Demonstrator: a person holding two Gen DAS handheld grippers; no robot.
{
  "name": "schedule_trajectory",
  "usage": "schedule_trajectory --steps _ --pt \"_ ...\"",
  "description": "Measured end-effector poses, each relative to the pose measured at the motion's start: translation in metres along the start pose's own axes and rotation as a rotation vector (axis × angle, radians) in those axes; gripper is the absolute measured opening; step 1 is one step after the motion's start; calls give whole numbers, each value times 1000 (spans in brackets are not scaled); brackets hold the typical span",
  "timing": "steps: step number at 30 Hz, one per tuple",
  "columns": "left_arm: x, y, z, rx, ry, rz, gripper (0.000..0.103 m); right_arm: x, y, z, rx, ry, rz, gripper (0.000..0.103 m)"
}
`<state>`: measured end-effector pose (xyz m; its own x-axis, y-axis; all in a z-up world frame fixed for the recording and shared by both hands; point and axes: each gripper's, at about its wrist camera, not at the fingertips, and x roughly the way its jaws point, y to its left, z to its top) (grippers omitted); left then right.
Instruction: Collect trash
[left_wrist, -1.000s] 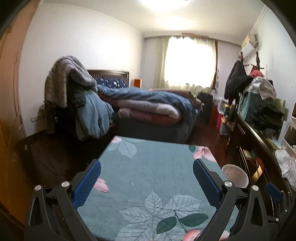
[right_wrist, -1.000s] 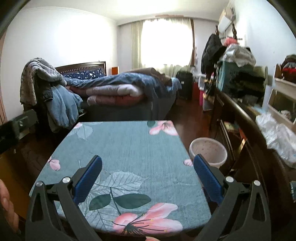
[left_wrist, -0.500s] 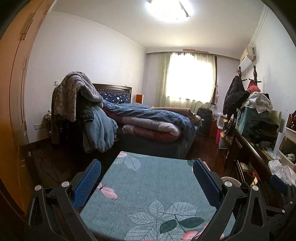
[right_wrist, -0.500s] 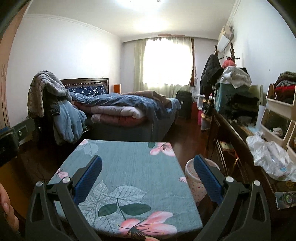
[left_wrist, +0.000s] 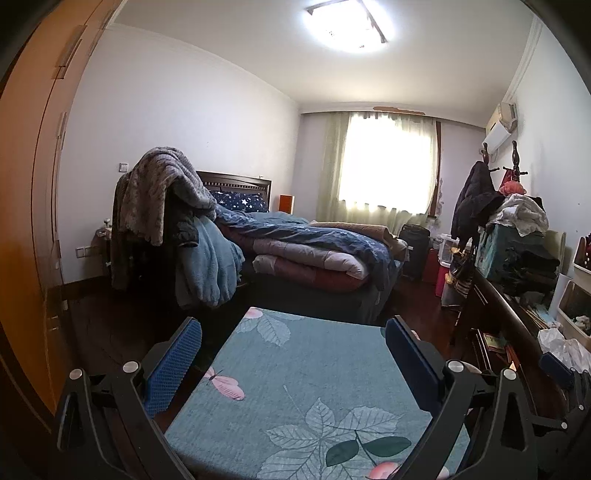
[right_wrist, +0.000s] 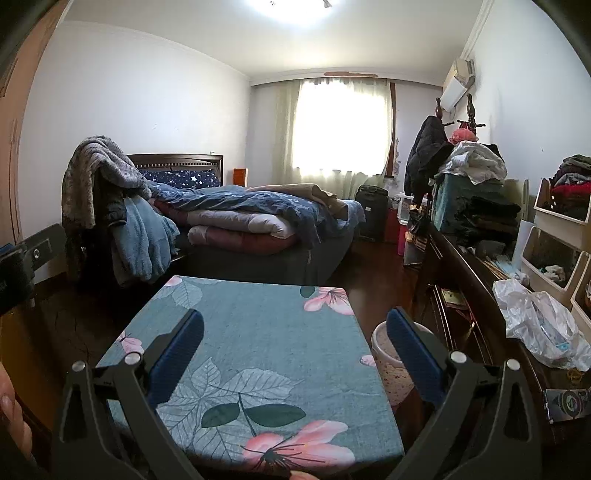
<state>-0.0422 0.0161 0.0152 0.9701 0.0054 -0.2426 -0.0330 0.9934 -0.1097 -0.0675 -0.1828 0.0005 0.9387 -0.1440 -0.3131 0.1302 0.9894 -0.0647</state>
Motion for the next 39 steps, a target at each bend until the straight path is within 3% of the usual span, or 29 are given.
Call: schedule_trajectory --steps 39 --pt "12 9 -11 -17 36 22 99 6 3 -10 -25 29 -5 99"
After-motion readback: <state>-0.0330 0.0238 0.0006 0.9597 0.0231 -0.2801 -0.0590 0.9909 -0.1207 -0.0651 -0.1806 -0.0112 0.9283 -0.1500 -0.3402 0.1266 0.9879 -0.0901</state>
